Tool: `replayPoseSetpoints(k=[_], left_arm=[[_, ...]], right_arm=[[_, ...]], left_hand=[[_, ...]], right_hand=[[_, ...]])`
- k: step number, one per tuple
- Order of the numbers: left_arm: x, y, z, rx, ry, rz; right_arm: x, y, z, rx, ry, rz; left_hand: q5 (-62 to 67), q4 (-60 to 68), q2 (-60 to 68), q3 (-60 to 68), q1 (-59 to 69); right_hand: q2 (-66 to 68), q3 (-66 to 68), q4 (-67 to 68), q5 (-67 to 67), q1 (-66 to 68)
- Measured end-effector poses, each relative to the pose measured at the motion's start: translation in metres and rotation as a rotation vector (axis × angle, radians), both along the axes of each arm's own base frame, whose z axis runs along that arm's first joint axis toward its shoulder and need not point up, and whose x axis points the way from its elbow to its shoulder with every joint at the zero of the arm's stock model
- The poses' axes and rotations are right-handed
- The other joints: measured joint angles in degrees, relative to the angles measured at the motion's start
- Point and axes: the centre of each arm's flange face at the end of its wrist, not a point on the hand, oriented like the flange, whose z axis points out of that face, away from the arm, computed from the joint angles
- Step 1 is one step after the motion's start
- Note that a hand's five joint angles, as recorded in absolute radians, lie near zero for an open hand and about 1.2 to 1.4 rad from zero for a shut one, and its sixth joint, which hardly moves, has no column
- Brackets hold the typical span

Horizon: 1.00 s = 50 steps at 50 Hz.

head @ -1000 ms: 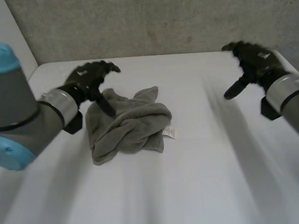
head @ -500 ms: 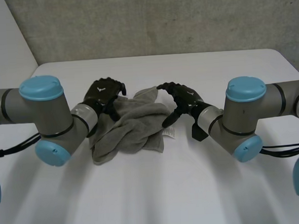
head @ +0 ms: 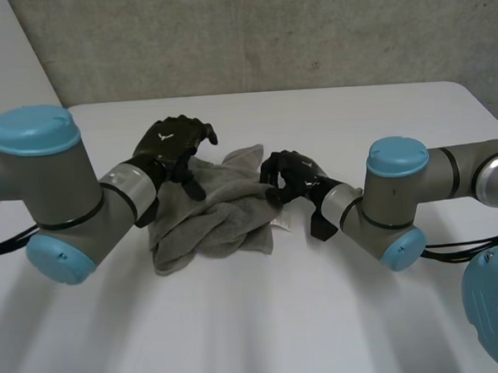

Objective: Fold the towel.

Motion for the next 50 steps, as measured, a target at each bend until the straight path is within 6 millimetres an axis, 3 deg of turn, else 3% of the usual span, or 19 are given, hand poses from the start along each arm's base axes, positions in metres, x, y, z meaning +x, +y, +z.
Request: replayPoseSetpoints(k=[11, 14, 20, 22, 27, 30, 33, 36, 41, 47, 48, 50], left_arm=[[0.011, 0.013, 0.012, 0.001, 0.008, 0.015], [0.013, 0.016, 0.014, 0.001, 0.010, 0.019], [0.017, 0.020, 0.028, -0.019, 0.027, 0.026], [0.020, 0.022, 0.039, -0.031, 0.052, 0.033], [0.029, 0.030, 0.066, -0.050, 0.129, 0.049], [0.034, 0.037, 0.081, -0.062, 0.176, 0.054], [0.038, 0.043, 0.091, -0.071, 0.207, 0.053], [0.040, 0.049, 0.095, -0.072, 0.220, 0.051], [0.040, 0.056, 0.088, -0.052, 0.214, 0.042], [0.037, 0.057, 0.071, -0.008, 0.186, 0.027], [0.036, 0.056, 0.066, 0.003, 0.180, 0.025], [0.035, 0.054, 0.059, 0.020, 0.172, 0.024]], right_arm=[[0.002, 0.007, 0.007, -0.003, -0.005, 0.025], [0.002, 0.009, 0.020, -0.023, -0.013, 0.032], [-0.010, 0.010, 0.094, -0.142, -0.078, 0.011], [-0.025, 0.011, 0.138, -0.210, -0.122, -0.018], [-0.062, 0.024, 0.215, -0.325, -0.215, -0.082], [-0.081, 0.038, 0.244, -0.370, -0.253, -0.107], [-0.091, 0.055, 0.258, -0.400, -0.261, -0.113], [-0.097, 0.074, 0.257, -0.422, -0.228, -0.102], [-0.097, 0.099, 0.229, -0.456, -0.096, -0.060], [-0.071, 0.121, 0.168, -0.438, 0.113, 0.073], [-0.063, 0.126, 0.149, -0.411, 0.166, 0.120], [-0.053, 0.131, 0.127, -0.373, 0.228, 0.174]], left_hand=[[-1.13, 0.00, -1.14, 0.00, -0.90], [-1.68, 0.00, -1.68, 0.00, -1.05], [-2.46, 0.00, -2.45, 0.00, -1.98], [-2.93, 0.00, -2.94, 0.00, -1.99], [-3.16, 0.00, -3.08, 0.00, -1.99], [-3.19, 0.00, -3.10, 0.00, -1.99], [-3.31, 0.00, -3.16, 0.00, -1.99], [-3.42, 0.00, -3.45, 0.00, -1.99], [-3.61, 0.00, -3.57, 0.00, -1.99], [-3.66, 0.00, -3.59, 0.00, -1.99], [-3.67, 0.00, -3.59, 0.00, -1.99], [-3.66, 0.00, -3.59, 0.00, -1.99]], right_hand=[[0.01, 0.00, 0.00, 0.00, 0.01], [0.01, 0.00, 0.00, 0.00, 0.04], [0.08, 0.00, 0.00, 0.01, 0.05], [0.11, 0.00, 0.00, 0.01, 0.08], [0.11, 0.00, 0.00, 0.00, 0.11], [0.11, 0.00, 0.00, 0.01, 0.11], [0.11, 0.00, 0.00, 0.00, 0.11], [0.11, 0.00, 0.00, 0.00, 0.11], [0.11, 0.00, 0.00, 0.00, 0.11], [0.11, 0.00, 0.00, 0.01, 0.12], [0.05, 0.00, 0.00, 0.01, 0.05], [-5.47, 0.00, 0.00, -6.55, -5.90]])
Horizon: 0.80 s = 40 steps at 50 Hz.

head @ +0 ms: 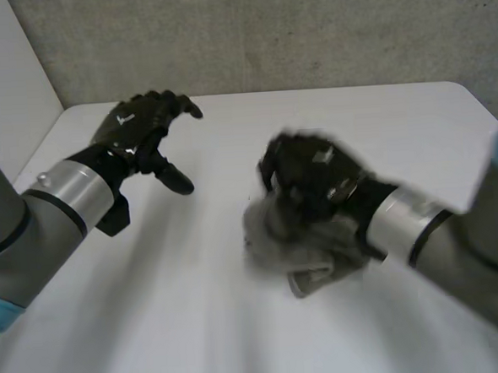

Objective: Fold the towel.

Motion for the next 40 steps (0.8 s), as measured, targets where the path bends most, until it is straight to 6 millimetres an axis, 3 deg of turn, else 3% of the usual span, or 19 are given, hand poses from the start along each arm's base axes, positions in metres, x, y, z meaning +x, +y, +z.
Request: replayPoseSetpoints(k=[3, 5, 7, 11, 16, 21, 29, 36, 40], left_arm=[[-0.002, -0.004, -0.014, 0.034, -0.015, -0.004], [-0.004, -0.006, -0.021, 0.052, -0.022, -0.006], [-0.005, -0.007, -0.028, 0.070, -0.029, -0.008], [-0.007, -0.007, -0.039, 0.104, -0.041, -0.016], [-0.014, 0.000, -0.045, 0.122, -0.049, -0.041], [-0.022, 0.011, -0.048, 0.132, -0.057, -0.076], [-0.034, 0.034, -0.064, 0.177, -0.085, -0.137], [-0.040, 0.046, -0.083, 0.226, -0.115, -0.168], [-0.044, 0.049, -0.098, 0.260, -0.136, -0.180]], right_arm=[[0.010, 0.007, -0.030, 0.071, 0.111, 0.052], [0.012, 0.009, -0.038, 0.097, 0.148, 0.068], [0.013, 0.010, -0.039, 0.108, 0.169, 0.075], [0.006, 0.004, -0.021, 0.079, 0.156, 0.048], [-0.024, -0.017, 0.007, 0.017, 0.116, -0.066], [-0.051, -0.030, 0.011, 0.012, 0.114, -0.160], [-0.093, -0.035, -0.015, 0.083, 0.169, -0.273], [-0.106, -0.036, -0.032, 0.077, 0.226, -0.260], [-0.107, -0.046, -0.041, 0.085, 0.243, -0.238]], left_hand=[[-0.04, 0.00, 0.00, 0.00, 0.00], [0.00, 0.00, 0.00, 0.00, 0.00], [0.02, 0.00, 0.00, 0.00, 0.00], [0.00, 0.00, 0.00, 0.00, 0.00], [-0.01, 0.00, 0.00, 0.00, 0.00], [0.00, 0.00, 0.00, 0.00, 0.00], [0.00, 0.00, 0.00, 0.00, 0.00], [0.00, 0.00, 0.00, 0.00, 0.00], [-0.01, 0.00, 0.00, 0.00, 0.00]], right_hand=[[-15.55, 0.00, 0.00, -15.66, -15.44], [-22.55, 0.00, 0.00, -23.90, -22.58], [-31.58, 0.00, 0.00, -34.03, -31.34], [-50.96, 0.00, 0.00, -54.92, -49.49], [-54.30, 0.00, 0.00, -56.01, -55.00], [-54.30, 0.00, 0.00, -56.01, -55.00], [-54.17, 0.00, 0.00, -55.86, -54.54], [-54.29, 0.00, 0.00, -56.00, -54.88], [-54.29, 0.00, 0.00, -56.00, -54.88]])
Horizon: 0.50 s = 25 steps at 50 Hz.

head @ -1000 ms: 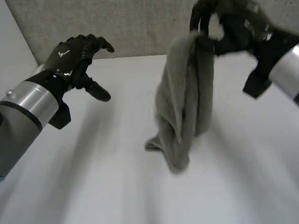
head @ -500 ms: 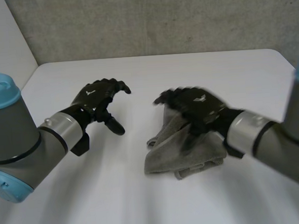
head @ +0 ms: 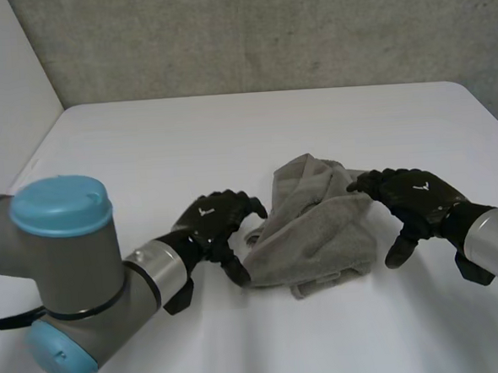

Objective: Fold the towel.

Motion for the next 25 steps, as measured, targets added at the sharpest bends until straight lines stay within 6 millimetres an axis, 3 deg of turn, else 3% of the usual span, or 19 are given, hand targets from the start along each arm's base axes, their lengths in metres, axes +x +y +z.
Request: replayPoseSetpoints(k=[5, 15, 20, 25], left_arm=[[-0.006, -0.003, -0.012, -0.003, -0.018, -0.013], [-0.023, -0.008, -0.030, -0.047, -0.044, -0.053], [-0.027, -0.007, -0.035, -0.044, -0.050, -0.065], [-0.029, -0.008, -0.036, -0.047, -0.047, -0.068]], right_arm=[[0.004, -0.017, -0.009, 0.018, -0.004, 0.013], [0.031, -0.041, -0.027, 0.057, -0.056, 0.041], [0.040, -0.048, -0.035, 0.039, -0.060, 0.047], [0.045, -0.055, -0.043, 0.026, -0.056, 0.053]], left_hand=[[0.00, 0.00, 0.00, 0.00, 0.00], [0.10, 0.00, 0.00, 0.00, 0.00], [3.71, 0.00, 1.57, 0.00, 0.33], [27.48, 0.00, 26.74, 0.00, 22.48]], right_hand=[[0.03, 0.00, 0.00, 0.05, 0.03], [4.08, 0.00, 0.00, 4.87, 4.26], [23.96, 0.00, 0.00, 23.24, 22.49], [48.11, 0.00, 0.00, 45.18, 47.67]])
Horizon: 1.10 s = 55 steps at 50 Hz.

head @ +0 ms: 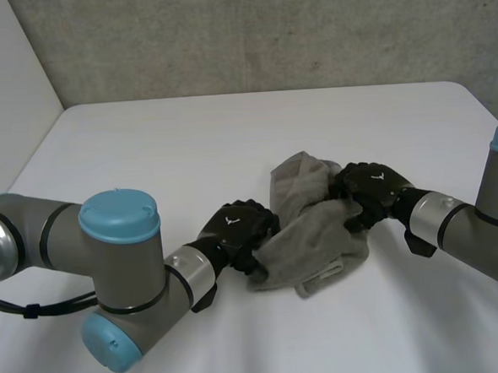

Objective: Fold the towel.

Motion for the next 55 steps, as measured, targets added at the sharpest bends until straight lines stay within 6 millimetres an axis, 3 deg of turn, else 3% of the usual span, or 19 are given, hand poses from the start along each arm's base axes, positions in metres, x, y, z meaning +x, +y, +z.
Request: replayPoseSetpoints(k=[1, 4, 8, 10, 15, 19, 24, 28, 34, 39, 43, 48, 55], left_arm=[[0.000, -0.001, 0.001, -0.002, 0.002, 0.000], [-0.002, -0.002, 0.003, -0.010, 0.010, 0.001], [-0.003, -0.007, 0.014, -0.040, 0.033, 0.004], [-0.005, -0.012, 0.027, -0.072, 0.056, 0.008], [-0.009, -0.035, 0.077, -0.205, 0.147, 0.035], [-0.006, -0.064, 0.129, -0.337, 0.225, 0.096], [0.005, -0.081, 0.165, -0.393, 0.253, 0.155], [0.014, -0.073, 0.158, -0.331, 0.219, 0.169], [0.028, -0.047, 0.114, -0.198, 0.146, 0.170], [0.038, -0.033, 0.084, -0.141, 0.110, 0.173], [0.046, -0.033, 0.070, -0.116, 0.091, 0.192], [0.055, -0.037, 0.063, -0.097, 0.077, 0.224], [0.062, -0.034, 0.059, -0.077, 0.064, 0.238]], right_arm=[[0.001, -0.002, -0.001, -0.003, 0.001, 0.001], [0.001, -0.004, 0.000, -0.012, 0.001, 0.002], [0.002, -0.006, 0.013, -0.052, -0.007, 0.008], [0.003, -0.006, 0.031, -0.102, -0.020, 0.014], [0.013, -0.007, 0.086, -0.269, -0.066, 0.056], [0.026, -0.008, 0.133, -0.414, -0.112, 0.121], [0.037, -0.004, 0.162, -0.467, -0.132, 0.164], [0.042, 0.014, 0.144, -0.365, -0.110, 0.185], [0.041, 0.058, 0.091, -0.174, -0.075, 0.205], [0.040, 0.083, 0.065, -0.090, -0.106, 0.165], [0.044, 0.088, 0.066, -0.059, -0.195, 0.099], [0.061, 0.090, 0.085, -0.058, -0.339, 0.047], [0.072, 0.091, 0.101, -0.099, -0.380, 0.007]], left_hand=[[12.92, 0.00, 12.10, 0.00, 11.24], [27.78, 0.00, 26.40, 0.00, 26.08], [31.37, 0.00, 28.68, 0.00, 29.63], [31.37, 0.00, 28.68, 0.00, 29.63], [31.38, 0.00, 28.68, 0.00, 29.63], [31.38, 0.00, 28.68, 0.00, 29.64], [31.28, 0.00, 28.46, 0.00, 29.40], [18.12, 0.00, 15.85, 0.00, 16.88], [6.72, 0.00, 5.49, 0.00, 6.18], [4.58, 0.00, 3.72, 0.00, 4.31], [4.31, 0.00, 3.62, 0.00, 4.10], [2.40, 0.00, 1.79, 0.00, 2.20], [-6.75, 0.00, -7.35, 0.00, -6.64]], right_hand=[[5.92, 0.00, 0.00, 5.51, 5.50], [11.34, 0.00, 0.00, 14.40, 10.79], [11.39, 0.00, 0.00, 15.21, 10.94], [11.41, 0.00, 0.00, 15.21, 10.95], [11.41, 0.00, 0.00, 15.21, 10.96], [11.49, 0.00, 0.00, 15.21, 11.15], [11.49, 0.00, 0.00, 15.22, 11.29], [11.62, 0.00, 0.00, 15.72, 11.29], [12.04, 0.00, 0.00, 15.72, 11.79], [12.04, 0.00, 0.00, 15.71, 11.81], [12.04, 0.00, 0.00, 15.71, 11.81], [12.04, 0.00, 0.00, 15.71, 11.82], [12.04, 0.00, 0.00, 15.71, 12.09]])
